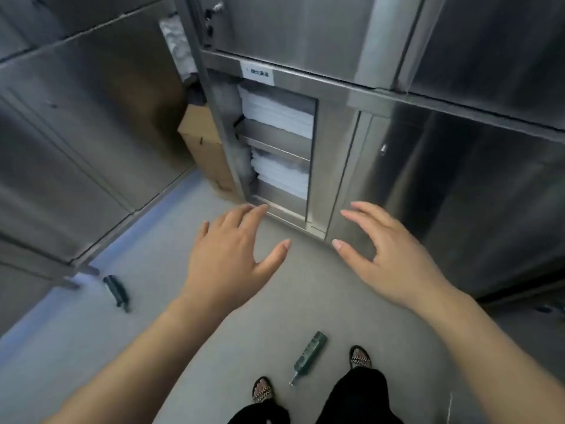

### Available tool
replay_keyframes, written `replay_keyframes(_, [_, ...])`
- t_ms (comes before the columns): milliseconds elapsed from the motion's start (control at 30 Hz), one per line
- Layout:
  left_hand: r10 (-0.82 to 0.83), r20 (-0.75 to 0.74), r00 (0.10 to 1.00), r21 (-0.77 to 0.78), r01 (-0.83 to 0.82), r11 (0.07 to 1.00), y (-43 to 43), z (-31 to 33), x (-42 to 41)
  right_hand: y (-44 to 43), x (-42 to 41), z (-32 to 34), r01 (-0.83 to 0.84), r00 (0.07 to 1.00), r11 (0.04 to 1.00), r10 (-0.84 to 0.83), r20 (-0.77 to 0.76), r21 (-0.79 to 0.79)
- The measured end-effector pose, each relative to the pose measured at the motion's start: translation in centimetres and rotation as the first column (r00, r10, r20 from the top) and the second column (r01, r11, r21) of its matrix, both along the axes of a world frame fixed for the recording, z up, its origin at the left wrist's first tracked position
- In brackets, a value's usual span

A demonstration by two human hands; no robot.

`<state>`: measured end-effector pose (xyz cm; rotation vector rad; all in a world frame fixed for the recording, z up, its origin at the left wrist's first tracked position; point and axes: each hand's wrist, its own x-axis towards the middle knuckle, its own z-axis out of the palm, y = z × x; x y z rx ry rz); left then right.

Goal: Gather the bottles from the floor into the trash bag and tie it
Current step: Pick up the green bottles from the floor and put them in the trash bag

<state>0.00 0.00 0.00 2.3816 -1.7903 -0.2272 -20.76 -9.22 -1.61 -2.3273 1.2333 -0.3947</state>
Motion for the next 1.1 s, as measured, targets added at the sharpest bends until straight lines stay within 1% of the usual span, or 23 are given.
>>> replay_keyframes(100, [0.169, 0.036, 0.985, -0.023, -0.168, 0.985, 0.2, 0.1, -0.6, -3.2, 1.4, 0.2, -0.184, 0.983, 0.983, 0.184, -0.005, 0.003])
replay_keyframes(233, [0.375, 0.039, 0.926, -0.048, -0.373, 0.927, 1.7, -0.1, -2.8, -6.1, 3.0, 0.1, -0.423, 0.906, 0.906, 0.423, 0.012, 0.01])
replay_keyframes(400, [0.556, 0.033, 0.83, -0.045, -0.555, 0.831, 4.5, 0.1, -4.5, -6.3, 5.3, -0.6, -0.606, 0.795, 0.795, 0.606, -0.007, 0.04])
replay_keyframes(500, [0.626, 0.047, 0.778, -0.049, -0.624, 0.78, 6.5, -0.2, -4.6, -4.7, 6.9, -1.0, -0.677, 0.735, 0.735, 0.678, -0.005, 0.047])
replay_keyframes(667, [0.681, 0.0, 0.733, -0.009, -0.681, 0.733, 9.0, -1.5, -3.4, -2.5, 9.5, -1.5, -0.713, 0.7, 0.7, 0.714, -0.01, 0.046])
replay_keyframes(733, [0.7, 0.001, 0.714, 0.007, -0.7, 0.714, 9.8, -2.2, -3.1, -2.0, 10.6, -1.8, -0.744, 0.667, 0.667, 0.745, -0.029, 0.044])
replay_keyframes(800, [0.732, 0.008, 0.681, 0.039, -0.731, 0.681, 10.7, -2.8, -3.1, -1.8, 11.4, -2.1, -0.778, 0.623, 0.626, 0.78, -0.059, 0.05])
replay_keyframes(967, [0.83, 0.022, 0.557, 0.059, -0.83, 0.555, 11.1, -3.9, -3.2, -2.9, 14.1, -3.1, -0.864, 0.494, 0.499, 0.866, -0.078, 0.073])
replay_keyframes(1100, [0.902, 0.008, 0.433, 0.049, -0.901, 0.432, 8.7, -5.7, -4.0, -4.8, 16.8, -5.3, -0.931, 0.344, 0.352, 0.935, -0.091, 0.096])
